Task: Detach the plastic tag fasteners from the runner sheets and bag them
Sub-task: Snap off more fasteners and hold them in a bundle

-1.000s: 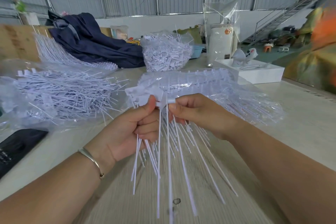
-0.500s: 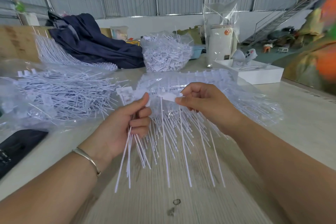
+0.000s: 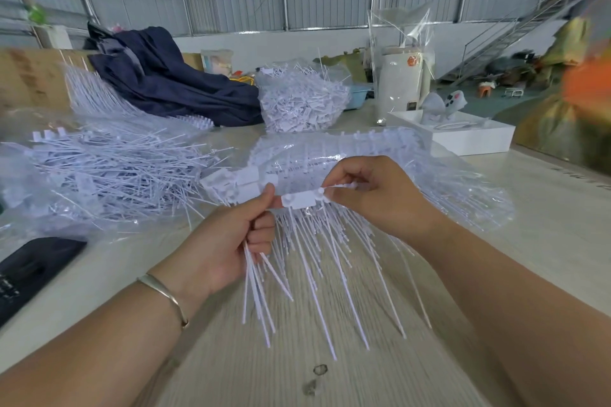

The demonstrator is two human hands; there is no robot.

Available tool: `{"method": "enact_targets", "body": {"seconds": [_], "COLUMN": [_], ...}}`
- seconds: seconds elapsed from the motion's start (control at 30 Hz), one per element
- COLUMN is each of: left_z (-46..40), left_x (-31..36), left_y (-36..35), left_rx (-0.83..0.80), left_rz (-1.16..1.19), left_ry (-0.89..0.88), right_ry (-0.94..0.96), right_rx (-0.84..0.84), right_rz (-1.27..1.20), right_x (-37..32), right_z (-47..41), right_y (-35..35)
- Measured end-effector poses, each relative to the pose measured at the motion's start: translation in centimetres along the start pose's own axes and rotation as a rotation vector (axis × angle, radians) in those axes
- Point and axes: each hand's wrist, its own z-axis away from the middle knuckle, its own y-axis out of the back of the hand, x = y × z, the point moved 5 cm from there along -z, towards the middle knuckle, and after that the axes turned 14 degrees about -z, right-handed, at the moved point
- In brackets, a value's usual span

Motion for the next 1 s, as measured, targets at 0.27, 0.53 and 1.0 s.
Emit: {"method": "enact_targets", "body": {"seconds": [0.27,0.53,1.0], "left_z": [0.6,0.5,0.4], "left_x": [0.3,0.3,0.6], "left_y": [-0.9,-0.5,-0.3], "left_rx": [-0.117,-0.105,-0.200], "left_rz": [-0.156,-0.272,0.011], "left_ry": [-0.044,-0.047,-0.042], "right_ry": [-0.018,0.022,-0.040], "right_rx": [-0.038,-0.051,0.055], "right_rz": [0.083,0.140,0.010], "right_x": [-0.2,-0.6,-0.8], "right_z": [0.2,0.4,0.0], "right_y": [-0.3,-0.4,0.8]}}
